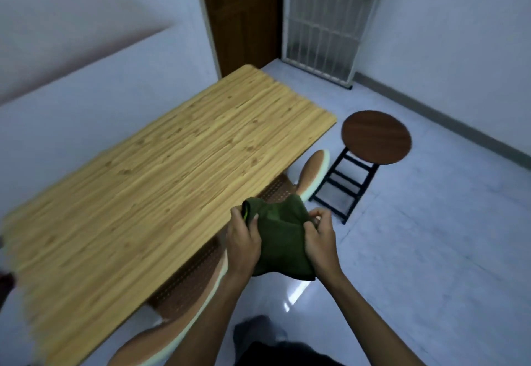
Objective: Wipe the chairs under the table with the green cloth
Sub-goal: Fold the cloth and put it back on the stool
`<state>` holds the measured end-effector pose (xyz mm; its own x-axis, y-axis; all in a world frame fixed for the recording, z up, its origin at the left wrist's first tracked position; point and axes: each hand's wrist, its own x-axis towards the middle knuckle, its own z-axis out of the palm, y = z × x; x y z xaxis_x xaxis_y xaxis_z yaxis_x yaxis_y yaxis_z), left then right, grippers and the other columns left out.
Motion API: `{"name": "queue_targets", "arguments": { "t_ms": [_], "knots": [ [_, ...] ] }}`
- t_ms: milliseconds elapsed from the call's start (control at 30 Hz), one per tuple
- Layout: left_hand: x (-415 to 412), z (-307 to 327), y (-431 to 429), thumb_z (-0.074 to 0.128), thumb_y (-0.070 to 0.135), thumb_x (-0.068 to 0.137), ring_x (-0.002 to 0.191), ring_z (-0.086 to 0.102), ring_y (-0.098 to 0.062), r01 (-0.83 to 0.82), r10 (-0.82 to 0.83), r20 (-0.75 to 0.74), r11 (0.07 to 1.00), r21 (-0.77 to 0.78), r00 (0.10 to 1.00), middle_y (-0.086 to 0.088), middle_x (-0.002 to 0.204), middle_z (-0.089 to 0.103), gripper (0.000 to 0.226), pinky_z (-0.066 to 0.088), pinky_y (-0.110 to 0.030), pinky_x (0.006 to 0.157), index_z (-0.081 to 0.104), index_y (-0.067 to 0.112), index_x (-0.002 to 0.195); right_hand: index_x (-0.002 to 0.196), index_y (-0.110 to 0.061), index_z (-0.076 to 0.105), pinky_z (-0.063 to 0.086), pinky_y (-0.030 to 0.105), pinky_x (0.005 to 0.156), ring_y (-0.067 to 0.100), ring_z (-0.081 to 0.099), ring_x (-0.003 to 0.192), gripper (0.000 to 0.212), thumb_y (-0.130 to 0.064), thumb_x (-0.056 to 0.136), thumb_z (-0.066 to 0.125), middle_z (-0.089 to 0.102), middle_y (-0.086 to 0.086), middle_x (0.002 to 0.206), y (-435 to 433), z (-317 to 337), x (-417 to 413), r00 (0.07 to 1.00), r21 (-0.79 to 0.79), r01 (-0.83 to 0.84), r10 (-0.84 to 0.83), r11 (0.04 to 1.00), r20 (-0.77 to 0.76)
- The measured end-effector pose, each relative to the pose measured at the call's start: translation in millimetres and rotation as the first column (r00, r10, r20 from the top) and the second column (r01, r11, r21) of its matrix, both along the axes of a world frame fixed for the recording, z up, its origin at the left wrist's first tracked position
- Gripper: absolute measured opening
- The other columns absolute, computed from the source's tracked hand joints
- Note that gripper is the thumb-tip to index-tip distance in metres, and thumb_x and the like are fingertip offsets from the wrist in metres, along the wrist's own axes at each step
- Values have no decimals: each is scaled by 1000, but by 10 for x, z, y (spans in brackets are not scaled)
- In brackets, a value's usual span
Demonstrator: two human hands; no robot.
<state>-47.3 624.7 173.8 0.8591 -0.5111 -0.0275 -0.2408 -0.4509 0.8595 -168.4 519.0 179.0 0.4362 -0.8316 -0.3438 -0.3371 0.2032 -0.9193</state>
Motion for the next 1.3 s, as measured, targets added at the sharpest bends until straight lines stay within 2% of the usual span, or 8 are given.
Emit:
{"name": "queue_targets", "arguments": {
  "t_ms": [267,400,633,900,1000,1100,1200,1300],
  "knots": [
    [-388,309,-2086,50,22,100,118,58,-38,419,-416,73,907,-38,907,-24,128,58,37,48,-51,98,45,-1,129,108,-39,53,55,20,59,10,71,82,41,-3,92,44,70,2,108,-1393,266,-769,878,114,422,-437,899,196],
    [-487,245,-2888,50,28,100,99,60,-39,478,-477,129,878,28,869,-20,108,63,27,40,-31,76,49,6,115,115,-47,52,57,22,62,10,72,86,46,-6,95,43,70,-4,114,-2021,231,-912,819,129,517,-533,846,214],
    [-260,31,-4722,50,23,100,99,61,-33,581,-580,67,814,11,812,-12,109,60,18,47,-38,77,47,9,112,111,-54,50,57,23,60,9,72,82,49,-7,99,40,68,-4,114,-3675,20,-673,765,165,600,-622,783,167],
    [411,-436,-6339,68,15,87,104,55,-11,525,-514,262,851,32,817,0,156,23,40,48,-29,76,45,22,119,126,-46,47,56,42,93,24,61,116,49,-12,90,43,61,2,133,-5159,-552,-75,718,231,608,-650,760,249],
    [520,-1055,-6695,69,16,86,124,53,-24,554,-568,209,823,125,796,-1,161,13,54,55,-37,85,42,26,131,139,-37,37,45,48,108,23,53,127,55,-7,94,44,51,1,144,-5574,-1155,-29,808,135,569,-582,811,92],
    [572,-1834,-6690,62,32,92,149,24,-39,672,-772,31,570,473,634,-13,167,5,75,34,-53,118,22,20,154,154,-17,23,35,48,115,30,39,140,61,-9,99,49,33,9,158,-5722,-1863,-90,890,-70,339,-344,938,-299],
    [618,-2362,-6574,42,51,98,152,10,-44,646,-868,-41,336,686,494,-14,168,2,73,16,-58,122,10,27,158,157,-21,18,42,49,104,35,41,132,65,-31,100,47,21,8,164,-5781,-2303,-96,665,-193,42,-172,980,-727],
    [617,-2479,-6509,35,53,99,151,13,-45,608,-887,7,322,725,461,-15,167,9,68,13,-60,121,11,28,158,157,-27,20,38,53,105,36,34,138,63,-37,99,43,21,11,164,-5824,-2415,-52,591,-258,-76,-164,963,-789]
  ]
}}
